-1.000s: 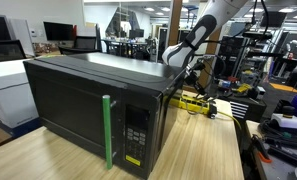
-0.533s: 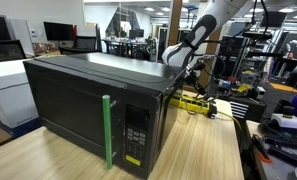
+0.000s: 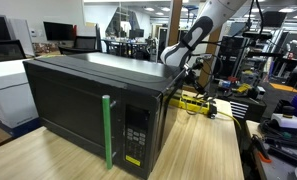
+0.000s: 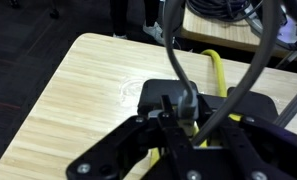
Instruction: Unplug the grey cable from the extension cable
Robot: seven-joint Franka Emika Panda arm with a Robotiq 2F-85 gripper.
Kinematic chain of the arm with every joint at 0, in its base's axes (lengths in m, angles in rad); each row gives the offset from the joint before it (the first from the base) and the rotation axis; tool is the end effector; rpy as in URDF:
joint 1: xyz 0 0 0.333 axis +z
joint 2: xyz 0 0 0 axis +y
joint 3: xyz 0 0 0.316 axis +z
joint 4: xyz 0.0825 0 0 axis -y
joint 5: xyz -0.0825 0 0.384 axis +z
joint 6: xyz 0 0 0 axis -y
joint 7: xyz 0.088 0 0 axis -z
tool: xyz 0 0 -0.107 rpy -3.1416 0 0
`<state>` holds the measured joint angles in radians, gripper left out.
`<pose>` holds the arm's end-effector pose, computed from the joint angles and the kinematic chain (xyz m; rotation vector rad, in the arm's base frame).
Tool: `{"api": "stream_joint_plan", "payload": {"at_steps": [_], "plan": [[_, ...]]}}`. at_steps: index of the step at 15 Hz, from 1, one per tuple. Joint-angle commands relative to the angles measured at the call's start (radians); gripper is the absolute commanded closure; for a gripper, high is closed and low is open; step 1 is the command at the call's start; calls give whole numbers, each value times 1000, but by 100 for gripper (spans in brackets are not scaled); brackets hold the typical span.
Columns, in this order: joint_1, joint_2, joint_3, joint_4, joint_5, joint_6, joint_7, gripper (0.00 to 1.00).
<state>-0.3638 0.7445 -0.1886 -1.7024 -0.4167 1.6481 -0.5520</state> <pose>0.4743 -0.3349 0.1469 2.7596 0.2848 -1.4031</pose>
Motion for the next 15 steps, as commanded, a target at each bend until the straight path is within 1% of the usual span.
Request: {"api": "stream_joint_plan", "payload": {"at_steps": [1, 3, 5, 7, 9, 15], "plan": [[-5, -23, 11, 33, 27, -118, -29, 92], [-3, -11, 7, 56, 23, -156, -18, 92], [-4, -5, 14, 86, 21, -226, -13, 92], [-6, -3, 20, 97, 19, -253, -5, 92], [-5, -2, 25, 102, 16, -261, -1, 92], [-1, -21, 32, 80, 9, -226, 15, 92]]}}
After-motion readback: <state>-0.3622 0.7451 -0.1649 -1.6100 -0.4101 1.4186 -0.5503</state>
